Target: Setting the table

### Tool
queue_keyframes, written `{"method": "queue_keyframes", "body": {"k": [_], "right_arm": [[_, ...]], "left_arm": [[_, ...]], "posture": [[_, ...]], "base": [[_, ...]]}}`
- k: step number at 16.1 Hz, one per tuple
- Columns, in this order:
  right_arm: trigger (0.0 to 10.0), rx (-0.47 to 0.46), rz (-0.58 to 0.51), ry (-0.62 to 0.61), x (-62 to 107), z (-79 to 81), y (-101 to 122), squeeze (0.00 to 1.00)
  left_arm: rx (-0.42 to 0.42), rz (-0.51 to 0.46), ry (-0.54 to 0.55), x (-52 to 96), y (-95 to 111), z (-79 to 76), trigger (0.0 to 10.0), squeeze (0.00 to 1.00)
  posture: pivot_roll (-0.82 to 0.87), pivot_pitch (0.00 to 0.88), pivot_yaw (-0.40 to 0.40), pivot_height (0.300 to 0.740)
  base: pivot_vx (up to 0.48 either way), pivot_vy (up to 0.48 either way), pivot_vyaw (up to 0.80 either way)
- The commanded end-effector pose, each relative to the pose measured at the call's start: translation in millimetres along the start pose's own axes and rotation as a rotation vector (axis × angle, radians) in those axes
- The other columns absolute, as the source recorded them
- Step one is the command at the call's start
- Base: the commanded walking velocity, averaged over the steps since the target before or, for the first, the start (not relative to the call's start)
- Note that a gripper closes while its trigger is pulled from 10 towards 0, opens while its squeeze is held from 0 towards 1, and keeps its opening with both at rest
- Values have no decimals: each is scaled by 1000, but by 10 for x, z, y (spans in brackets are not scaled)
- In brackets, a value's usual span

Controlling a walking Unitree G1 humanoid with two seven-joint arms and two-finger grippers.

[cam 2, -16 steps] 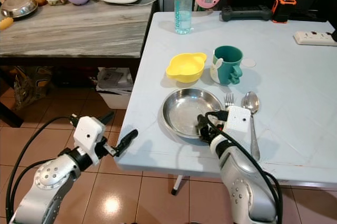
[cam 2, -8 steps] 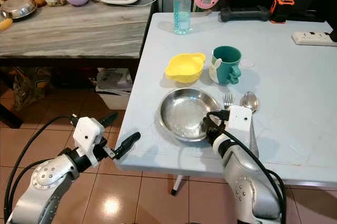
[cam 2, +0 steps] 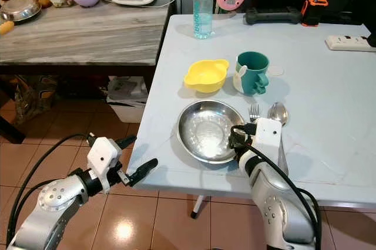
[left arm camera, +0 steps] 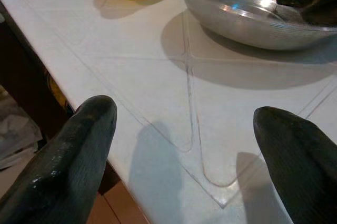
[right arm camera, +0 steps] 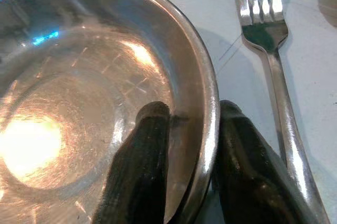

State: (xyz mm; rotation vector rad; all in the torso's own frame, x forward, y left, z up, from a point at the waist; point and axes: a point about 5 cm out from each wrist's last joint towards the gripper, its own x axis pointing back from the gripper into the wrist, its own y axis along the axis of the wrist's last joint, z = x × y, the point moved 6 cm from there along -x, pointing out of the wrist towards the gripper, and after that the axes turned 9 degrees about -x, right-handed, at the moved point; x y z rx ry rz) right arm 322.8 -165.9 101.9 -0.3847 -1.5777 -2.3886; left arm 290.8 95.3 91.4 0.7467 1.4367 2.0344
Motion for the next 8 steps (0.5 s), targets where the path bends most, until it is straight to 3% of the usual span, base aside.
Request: {"method": "queue_keyframes", "body": {"k": [1, 8], "right_arm": [[0, -17, 92, -11, -16, -27, -231, 0], [0, -32, 98, -13, -45, -37, -228, 0]], "left_arm": [[-25, 18, -18, 25, -31, 10, 10000, 0], [-54, 4, -30, 63, 86, -4, 10000, 0]], "posture": [[-57, 123, 69, 740], [-50, 120, 67, 740]], "base": [[0, 0, 0], [0, 0, 0]]}}
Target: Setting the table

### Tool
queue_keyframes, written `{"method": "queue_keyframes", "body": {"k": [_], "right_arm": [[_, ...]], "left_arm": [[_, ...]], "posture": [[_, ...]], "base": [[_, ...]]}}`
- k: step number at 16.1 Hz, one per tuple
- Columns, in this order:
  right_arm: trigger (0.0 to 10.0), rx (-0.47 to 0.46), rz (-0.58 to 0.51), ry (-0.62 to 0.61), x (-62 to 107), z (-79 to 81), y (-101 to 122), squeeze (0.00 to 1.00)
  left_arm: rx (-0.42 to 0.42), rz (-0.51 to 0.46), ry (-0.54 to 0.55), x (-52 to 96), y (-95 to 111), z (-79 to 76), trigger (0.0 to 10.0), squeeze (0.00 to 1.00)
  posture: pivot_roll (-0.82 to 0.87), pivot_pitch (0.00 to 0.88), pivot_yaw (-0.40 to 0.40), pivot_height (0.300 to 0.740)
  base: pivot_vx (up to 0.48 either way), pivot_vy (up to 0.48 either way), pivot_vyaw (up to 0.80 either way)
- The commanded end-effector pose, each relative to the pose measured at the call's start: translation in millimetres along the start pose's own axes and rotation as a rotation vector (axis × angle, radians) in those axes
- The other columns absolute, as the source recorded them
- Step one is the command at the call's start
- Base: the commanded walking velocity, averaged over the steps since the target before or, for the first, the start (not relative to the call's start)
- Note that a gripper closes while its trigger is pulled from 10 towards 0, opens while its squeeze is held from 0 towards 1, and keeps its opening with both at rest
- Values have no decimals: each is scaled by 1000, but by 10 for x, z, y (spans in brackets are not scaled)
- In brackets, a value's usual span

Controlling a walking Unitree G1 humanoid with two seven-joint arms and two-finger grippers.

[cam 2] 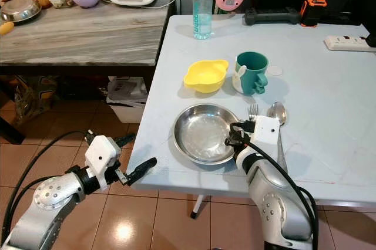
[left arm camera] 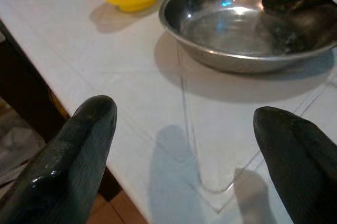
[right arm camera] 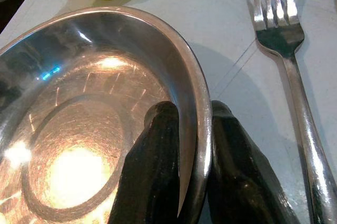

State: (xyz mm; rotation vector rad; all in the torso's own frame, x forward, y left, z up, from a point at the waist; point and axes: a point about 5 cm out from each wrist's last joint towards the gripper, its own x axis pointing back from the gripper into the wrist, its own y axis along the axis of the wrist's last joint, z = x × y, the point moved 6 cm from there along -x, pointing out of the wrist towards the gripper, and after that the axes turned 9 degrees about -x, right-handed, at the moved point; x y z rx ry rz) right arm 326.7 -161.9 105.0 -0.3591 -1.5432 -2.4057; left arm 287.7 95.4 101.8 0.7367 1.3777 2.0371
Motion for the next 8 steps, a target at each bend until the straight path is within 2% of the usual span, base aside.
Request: {"method": "queue_keyframes", "body": {"k": [1, 4, 6, 8], "right_arm": [[0, -12, 102, -38, -12, -99, -256, 0], [0, -18, 80, -50, -18, -121, -222, 0], [0, -10, -5, -62, -37, -107, -63, 0], [0, -28, -61, -25, -39, -22, 57, 0]], "left_arm": [[-13, 15, -15, 43, 0, -17, 10000, 0], [-16, 12, -10, 57, 36, 9, 10000, 0], [19, 21, 69, 29, 26, 144, 10000, 0], [26, 37, 183, 36, -20, 320, 10000, 0]], "posture": [[-51, 122, 66, 740], [-54, 119, 67, 740], [-58, 116, 70, 740], [-59, 111, 71, 740]], "base": [[0, 0, 0], [0, 0, 0], [0, 0, 0], [0, 0, 0]]}}
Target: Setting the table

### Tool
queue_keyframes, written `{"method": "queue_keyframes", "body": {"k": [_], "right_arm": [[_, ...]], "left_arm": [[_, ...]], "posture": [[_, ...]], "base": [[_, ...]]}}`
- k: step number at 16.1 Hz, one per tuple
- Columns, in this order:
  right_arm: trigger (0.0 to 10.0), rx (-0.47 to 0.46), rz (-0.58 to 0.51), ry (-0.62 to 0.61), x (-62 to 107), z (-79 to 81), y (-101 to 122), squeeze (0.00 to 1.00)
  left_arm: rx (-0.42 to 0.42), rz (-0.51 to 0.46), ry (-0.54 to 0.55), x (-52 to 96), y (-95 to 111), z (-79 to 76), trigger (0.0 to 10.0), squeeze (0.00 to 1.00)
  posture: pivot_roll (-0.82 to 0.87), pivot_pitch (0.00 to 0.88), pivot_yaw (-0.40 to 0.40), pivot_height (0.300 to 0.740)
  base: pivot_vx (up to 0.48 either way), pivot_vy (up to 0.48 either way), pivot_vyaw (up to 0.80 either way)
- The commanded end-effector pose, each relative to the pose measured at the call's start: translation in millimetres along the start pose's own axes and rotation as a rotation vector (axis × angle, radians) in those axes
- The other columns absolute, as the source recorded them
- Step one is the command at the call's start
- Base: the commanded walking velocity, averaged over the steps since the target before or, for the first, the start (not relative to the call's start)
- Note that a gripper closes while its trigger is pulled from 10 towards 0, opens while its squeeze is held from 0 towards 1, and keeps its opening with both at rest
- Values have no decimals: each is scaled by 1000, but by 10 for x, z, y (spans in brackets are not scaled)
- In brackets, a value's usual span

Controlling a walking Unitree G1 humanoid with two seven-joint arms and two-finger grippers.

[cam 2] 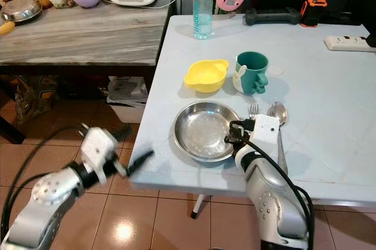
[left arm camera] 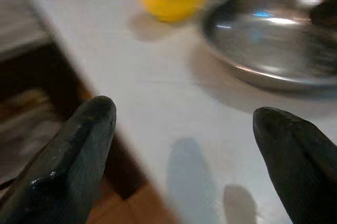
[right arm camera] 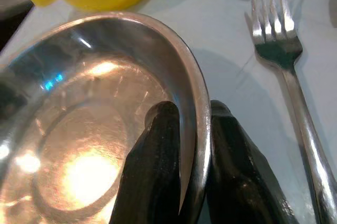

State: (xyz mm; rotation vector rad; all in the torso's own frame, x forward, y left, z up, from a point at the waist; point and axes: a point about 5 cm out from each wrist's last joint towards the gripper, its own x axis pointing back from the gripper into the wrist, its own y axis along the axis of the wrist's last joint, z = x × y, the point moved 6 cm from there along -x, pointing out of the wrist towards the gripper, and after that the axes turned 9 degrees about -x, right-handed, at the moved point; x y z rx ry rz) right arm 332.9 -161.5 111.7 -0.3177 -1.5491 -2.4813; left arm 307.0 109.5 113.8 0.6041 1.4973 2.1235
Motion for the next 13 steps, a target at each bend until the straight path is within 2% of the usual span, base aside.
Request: {"method": "queue_keyframes", "body": {"k": [1, 2, 3, 4, 5, 6, 7, 8, 11, 13], "right_arm": [[0, 0, -49, -18, -4, -32, 93, 0], [0, -9, -59, -3, -16, 5, 120, 0], [0, -12, -68, 15, -19, 41, 138, 0], [0, 5, -90, 42, -25, 116, 168, 0], [3490, 45, -82, 68, -34, 191, 145, 0], [10000, 85, -93, 78, -37, 225, 147, 0], [10000, 66, -121, 115, -22, 279, 183, 0], [10000, 106, -185, 136, 8, 314, 273, 0], [10000, 99, -208, 127, -5, 288, 301, 0], [10000, 111, -231, 137, -2, 301, 339, 0]], "left_arm": [[-3, 50, 144, 24, -144, 262, 10000, 0], [29, 67, 230, 33, -230, 419, 10000, 0], [45, 77, 279, 50, -272, 504, 10000, 0], [85, 104, 398, 106, -369, 697, 10000, 0], [115, 127, 503, 171, -451, 842, 10000, 0], [136, 141, 561, 213, -502, 897, 10000, 0], [161, 152, 590, 236, -545, 904, 10000, 0], [169, 166, 617, 241, -616, 853, 10000, 0], [182, 155, 625, 175, -626, 774, 10000, 0], [184, 149, 643, 161, -618, 801, 10000, 0]], "posture": [[-59, 108, 68, 740], [-60, 103, 65, 740], [-60, 102, 65, 740], [-59, 100, 64, 740], [-57, 92, 60, 740], [-56, 87, 58, 740], [-57, 83, 57, 740], [-56, 79, 57, 740], [-54, 74, 49, 740], [-54, 74, 49, 740]], "base": [[0, 0, 0], [0, 0, 0], [0, 0, 0], [0, 0, 0], [0, 0, 0], [0, 0, 0], [0, 0, 0], [0, 0, 0], [0, 0, 0], [0, 0, 0]]}}
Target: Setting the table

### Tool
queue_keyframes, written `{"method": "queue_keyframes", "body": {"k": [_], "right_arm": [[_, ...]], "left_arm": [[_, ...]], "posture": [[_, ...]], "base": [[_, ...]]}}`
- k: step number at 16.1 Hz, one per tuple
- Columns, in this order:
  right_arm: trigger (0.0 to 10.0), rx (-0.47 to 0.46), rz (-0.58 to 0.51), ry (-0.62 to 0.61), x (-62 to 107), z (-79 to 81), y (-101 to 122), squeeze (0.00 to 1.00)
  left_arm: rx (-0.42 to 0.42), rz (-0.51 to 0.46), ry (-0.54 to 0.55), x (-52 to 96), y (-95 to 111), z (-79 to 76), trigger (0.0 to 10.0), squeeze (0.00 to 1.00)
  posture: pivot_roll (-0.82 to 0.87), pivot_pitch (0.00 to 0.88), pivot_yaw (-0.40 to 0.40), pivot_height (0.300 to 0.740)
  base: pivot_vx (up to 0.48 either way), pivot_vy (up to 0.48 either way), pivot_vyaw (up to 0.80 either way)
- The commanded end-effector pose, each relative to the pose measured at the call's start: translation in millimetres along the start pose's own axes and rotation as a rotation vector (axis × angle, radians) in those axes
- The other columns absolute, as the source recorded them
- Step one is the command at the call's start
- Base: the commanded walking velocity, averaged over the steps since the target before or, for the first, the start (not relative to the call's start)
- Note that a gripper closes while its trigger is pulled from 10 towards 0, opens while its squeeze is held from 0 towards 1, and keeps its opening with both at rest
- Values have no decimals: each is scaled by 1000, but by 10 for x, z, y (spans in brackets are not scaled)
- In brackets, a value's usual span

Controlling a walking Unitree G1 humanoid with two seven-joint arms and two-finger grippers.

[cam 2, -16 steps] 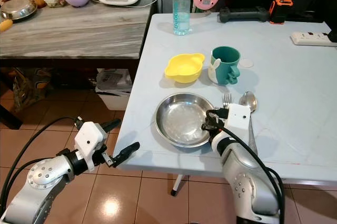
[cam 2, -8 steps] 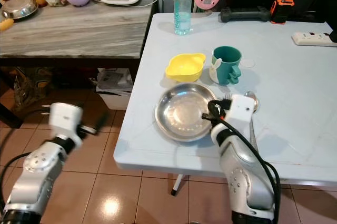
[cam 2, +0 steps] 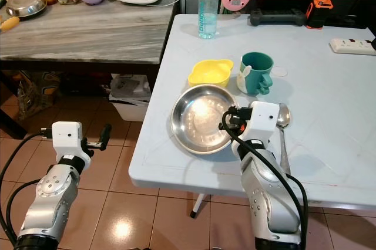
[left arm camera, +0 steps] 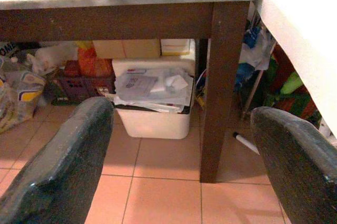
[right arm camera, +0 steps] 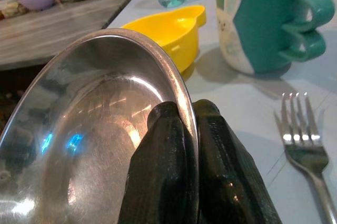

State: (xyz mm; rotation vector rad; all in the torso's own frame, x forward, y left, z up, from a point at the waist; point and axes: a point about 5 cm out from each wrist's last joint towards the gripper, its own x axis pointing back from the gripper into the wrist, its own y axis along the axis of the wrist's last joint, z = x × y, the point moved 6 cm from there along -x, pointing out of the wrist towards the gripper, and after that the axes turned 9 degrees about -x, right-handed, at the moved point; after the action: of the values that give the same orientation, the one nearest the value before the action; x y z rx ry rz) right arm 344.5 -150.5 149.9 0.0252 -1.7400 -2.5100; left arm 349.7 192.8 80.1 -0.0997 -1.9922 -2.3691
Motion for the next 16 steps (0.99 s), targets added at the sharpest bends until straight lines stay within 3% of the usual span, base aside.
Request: {"method": "queue_keyframes", "body": {"k": [1, 16], "right_arm": [[10000, 14, -39, 12, -17, 13, 78, 0], [10000, 14, -84, -18, 23, -37, 84, 0]], "left_arm": [[-2, -9, 30, -21, 23, 62, 10000, 0], [7, -21, -11, -50, 81, 17, 10000, 0]], "posture": [[-56, 72, 47, 740], [-53, 81, 65, 740]], "base": [[0, 0, 0], [0, 0, -77]]}}
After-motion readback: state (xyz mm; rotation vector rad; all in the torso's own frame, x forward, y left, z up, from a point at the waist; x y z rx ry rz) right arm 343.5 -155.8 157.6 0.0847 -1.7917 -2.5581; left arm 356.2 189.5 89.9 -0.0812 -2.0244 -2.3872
